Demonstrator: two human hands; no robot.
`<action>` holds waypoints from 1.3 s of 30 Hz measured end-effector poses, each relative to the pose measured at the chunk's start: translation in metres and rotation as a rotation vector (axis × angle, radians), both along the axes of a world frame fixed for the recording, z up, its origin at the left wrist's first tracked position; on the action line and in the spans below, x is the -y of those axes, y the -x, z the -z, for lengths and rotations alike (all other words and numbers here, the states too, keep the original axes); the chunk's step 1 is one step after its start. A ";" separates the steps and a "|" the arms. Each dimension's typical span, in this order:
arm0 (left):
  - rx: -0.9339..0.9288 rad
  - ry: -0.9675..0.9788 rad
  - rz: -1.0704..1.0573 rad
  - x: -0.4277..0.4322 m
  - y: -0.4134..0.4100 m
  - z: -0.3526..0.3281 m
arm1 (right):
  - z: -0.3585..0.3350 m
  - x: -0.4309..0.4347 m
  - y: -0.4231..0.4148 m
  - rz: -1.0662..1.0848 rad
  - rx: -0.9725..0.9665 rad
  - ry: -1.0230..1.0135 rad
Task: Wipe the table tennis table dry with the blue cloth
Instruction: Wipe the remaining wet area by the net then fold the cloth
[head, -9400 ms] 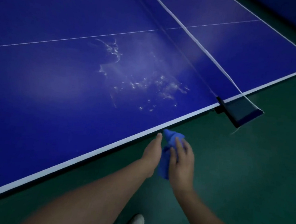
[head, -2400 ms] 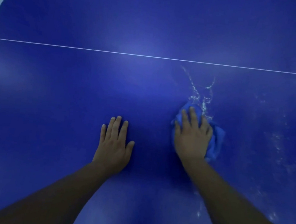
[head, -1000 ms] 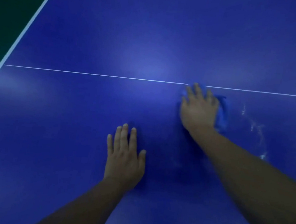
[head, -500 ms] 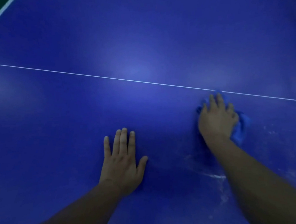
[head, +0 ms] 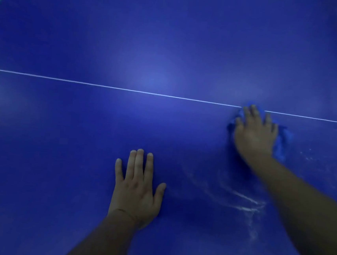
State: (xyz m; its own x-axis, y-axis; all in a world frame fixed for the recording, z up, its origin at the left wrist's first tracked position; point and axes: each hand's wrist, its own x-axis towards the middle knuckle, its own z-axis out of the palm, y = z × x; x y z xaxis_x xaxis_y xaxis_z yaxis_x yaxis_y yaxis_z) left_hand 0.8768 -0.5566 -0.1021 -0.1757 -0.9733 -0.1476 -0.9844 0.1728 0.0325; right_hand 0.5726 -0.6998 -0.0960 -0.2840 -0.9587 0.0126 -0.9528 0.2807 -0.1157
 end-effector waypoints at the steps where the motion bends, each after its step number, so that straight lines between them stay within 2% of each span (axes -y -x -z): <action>1: -0.002 0.007 0.003 0.001 0.000 0.001 | -0.002 0.008 0.012 -0.007 0.006 -0.011; 3: -0.012 0.014 0.001 0.001 0.001 0.002 | -0.004 0.022 0.002 -0.101 -0.010 -0.018; 6: -0.064 0.009 -0.014 -0.003 -0.001 -0.003 | -0.002 0.017 -0.054 -0.446 -0.026 0.034; 9: -0.152 0.067 -0.075 -0.023 -0.022 -0.006 | 0.000 -0.060 -0.121 -0.884 -0.012 0.110; 11: -0.174 0.098 -0.152 -0.050 -0.047 -0.008 | -0.003 -0.138 -0.143 -1.158 0.013 -0.019; 13: -0.161 0.090 -0.203 -0.082 -0.072 -0.011 | -0.008 -0.179 -0.138 -1.381 0.056 -0.132; 15: -0.137 0.066 -0.229 -0.112 -0.094 -0.012 | -0.005 -0.152 -0.135 -1.346 0.099 -0.057; 18: -0.110 0.009 -0.274 -0.144 -0.115 -0.009 | 0.002 -0.046 -0.157 -0.916 0.089 0.066; 20: -0.097 -0.014 -0.297 -0.158 -0.123 -0.007 | -0.009 0.012 -0.193 -0.763 0.070 0.000; 21: -0.095 -0.015 -0.304 -0.161 -0.123 -0.008 | -0.015 0.030 -0.214 -0.754 0.066 -0.029; 23: -0.090 -0.007 -0.333 -0.167 -0.122 -0.009 | -0.014 0.034 -0.260 -0.864 0.084 0.000; 26: -0.104 0.003 -0.352 -0.173 -0.123 -0.012 | -0.002 -0.041 -0.289 -1.225 0.105 0.069; 29: -0.145 0.037 -0.321 -0.179 -0.122 -0.014 | -0.006 -0.153 -0.241 -1.621 0.134 -0.055; 31: -0.169 0.047 -0.286 -0.185 -0.119 -0.015 | -0.017 -0.176 -0.199 -1.802 0.113 -0.168; 32: -0.184 0.050 -0.269 -0.189 -0.118 -0.016 | -0.019 -0.168 -0.180 -1.771 0.117 -0.131; 33: -0.192 0.049 -0.257 -0.193 -0.117 -0.017 | -0.017 -0.147 -0.162 -1.625 0.100 -0.055; 36: -0.199 0.035 -0.238 -0.207 -0.115 -0.016 | -0.020 -0.067 -0.125 -0.844 0.042 0.085; 37: -0.205 0.032 -0.229 -0.213 -0.115 -0.015 | -0.019 -0.056 -0.117 -0.677 0.008 0.082; 38: -0.212 0.030 -0.221 -0.217 -0.115 -0.013 | -0.018 -0.053 -0.118 -0.599 -0.004 0.064; 39: -0.219 0.030 -0.211 -0.222 -0.114 -0.011 | -0.014 -0.064 -0.122 -0.612 -0.025 0.083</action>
State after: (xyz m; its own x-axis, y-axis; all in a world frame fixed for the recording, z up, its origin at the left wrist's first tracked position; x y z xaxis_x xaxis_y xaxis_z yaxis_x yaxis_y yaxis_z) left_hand 0.9912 -0.3343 -0.0915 0.0062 -0.9950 -0.0993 -0.9688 -0.0305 0.2459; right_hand 0.6945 -0.6363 -0.0822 0.3182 -0.9434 0.0939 -0.9410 -0.3263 -0.0895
